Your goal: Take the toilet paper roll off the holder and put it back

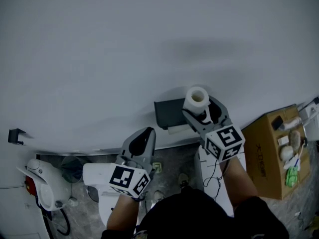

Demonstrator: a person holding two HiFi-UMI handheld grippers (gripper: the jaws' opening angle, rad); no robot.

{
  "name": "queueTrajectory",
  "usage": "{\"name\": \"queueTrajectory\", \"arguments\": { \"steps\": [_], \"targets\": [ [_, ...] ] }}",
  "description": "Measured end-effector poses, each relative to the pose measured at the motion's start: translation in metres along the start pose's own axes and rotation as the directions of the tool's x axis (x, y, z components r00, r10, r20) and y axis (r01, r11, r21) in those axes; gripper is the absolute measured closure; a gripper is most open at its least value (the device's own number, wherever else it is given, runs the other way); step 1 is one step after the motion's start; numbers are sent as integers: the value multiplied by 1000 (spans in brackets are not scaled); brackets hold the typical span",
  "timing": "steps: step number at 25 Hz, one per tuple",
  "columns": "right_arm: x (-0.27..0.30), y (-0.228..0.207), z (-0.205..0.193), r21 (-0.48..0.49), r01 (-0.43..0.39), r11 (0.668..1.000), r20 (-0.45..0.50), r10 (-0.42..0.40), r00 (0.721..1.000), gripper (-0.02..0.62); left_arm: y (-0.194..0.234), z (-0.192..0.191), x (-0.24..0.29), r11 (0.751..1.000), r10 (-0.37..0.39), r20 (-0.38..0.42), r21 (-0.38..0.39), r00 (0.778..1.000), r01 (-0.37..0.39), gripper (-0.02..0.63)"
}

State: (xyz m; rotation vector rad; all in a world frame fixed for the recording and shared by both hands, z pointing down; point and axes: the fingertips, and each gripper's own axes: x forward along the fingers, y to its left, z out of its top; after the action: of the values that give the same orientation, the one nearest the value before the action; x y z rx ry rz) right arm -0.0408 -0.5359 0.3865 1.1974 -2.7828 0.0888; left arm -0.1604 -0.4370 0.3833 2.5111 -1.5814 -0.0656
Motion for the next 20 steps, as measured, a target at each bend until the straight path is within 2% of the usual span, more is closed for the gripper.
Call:
{"name": "queueTrajectory", "arguments": {
  "steps": [10, 14, 17, 18, 20],
  "targets": [
    [-45, 19, 12, 13, 93, 996, 29, -93, 995, 247, -14, 6, -31, 997, -72, 17, -7, 997, 72, 600],
    [-65, 37, 10, 40, 114, 993, 35, -115, 993, 255, -21, 4, -50, 994, -110, 19, -15, 994, 111, 600],
    [-80, 58, 6, 52, 132, 990, 33, -134, 990, 283, -24, -1, -67, 989, -145, 20, -33, 989, 145, 600],
    [-86, 65, 5, 54, 137, 989, 31, -138, 990, 316, -25, -3, -73, 987, -156, 19, -37, 988, 157, 600],
    [-98, 80, 2, 59, 153, 986, 30, -155, 987, 439, -27, -6, -84, 983, -178, 16, -43, 984, 179, 600]
  ]
}}
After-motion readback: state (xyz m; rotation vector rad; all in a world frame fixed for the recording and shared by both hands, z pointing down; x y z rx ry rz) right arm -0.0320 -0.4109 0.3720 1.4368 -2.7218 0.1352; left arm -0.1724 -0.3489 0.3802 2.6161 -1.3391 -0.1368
